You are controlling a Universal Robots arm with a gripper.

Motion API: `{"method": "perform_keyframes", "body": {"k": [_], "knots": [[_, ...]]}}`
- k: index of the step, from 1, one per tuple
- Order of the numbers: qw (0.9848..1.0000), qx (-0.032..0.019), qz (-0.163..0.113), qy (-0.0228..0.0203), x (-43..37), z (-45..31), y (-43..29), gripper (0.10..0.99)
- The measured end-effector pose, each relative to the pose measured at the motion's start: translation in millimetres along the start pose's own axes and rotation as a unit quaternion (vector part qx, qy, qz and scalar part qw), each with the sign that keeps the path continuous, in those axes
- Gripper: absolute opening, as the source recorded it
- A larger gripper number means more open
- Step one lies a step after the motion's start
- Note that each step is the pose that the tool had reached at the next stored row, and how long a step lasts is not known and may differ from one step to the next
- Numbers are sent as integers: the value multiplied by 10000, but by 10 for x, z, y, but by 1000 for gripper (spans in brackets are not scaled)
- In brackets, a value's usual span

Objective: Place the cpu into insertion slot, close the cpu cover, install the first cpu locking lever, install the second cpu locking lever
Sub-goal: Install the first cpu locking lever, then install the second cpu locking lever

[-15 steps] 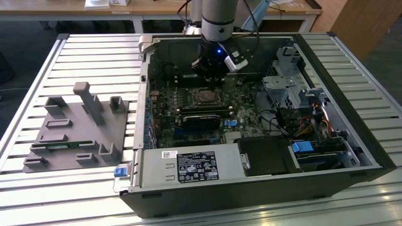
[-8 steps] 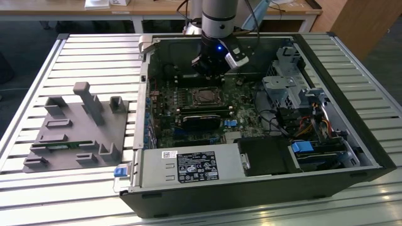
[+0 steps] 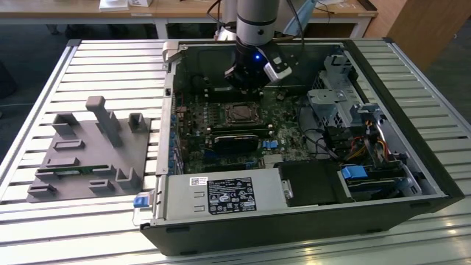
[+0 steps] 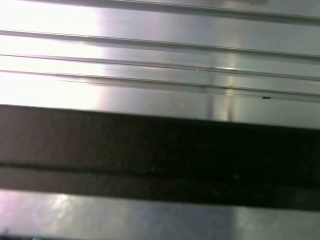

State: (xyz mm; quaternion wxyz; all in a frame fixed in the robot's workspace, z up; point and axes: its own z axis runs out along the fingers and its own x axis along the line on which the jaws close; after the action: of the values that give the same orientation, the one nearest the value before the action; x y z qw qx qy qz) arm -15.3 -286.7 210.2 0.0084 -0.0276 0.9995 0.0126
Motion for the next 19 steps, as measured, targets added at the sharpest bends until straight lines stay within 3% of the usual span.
{"method": "perform_keyframes", "body": {"k": [19], "knots": [[10000, 0, 0, 0, 2, -1, -52, 106]]}}
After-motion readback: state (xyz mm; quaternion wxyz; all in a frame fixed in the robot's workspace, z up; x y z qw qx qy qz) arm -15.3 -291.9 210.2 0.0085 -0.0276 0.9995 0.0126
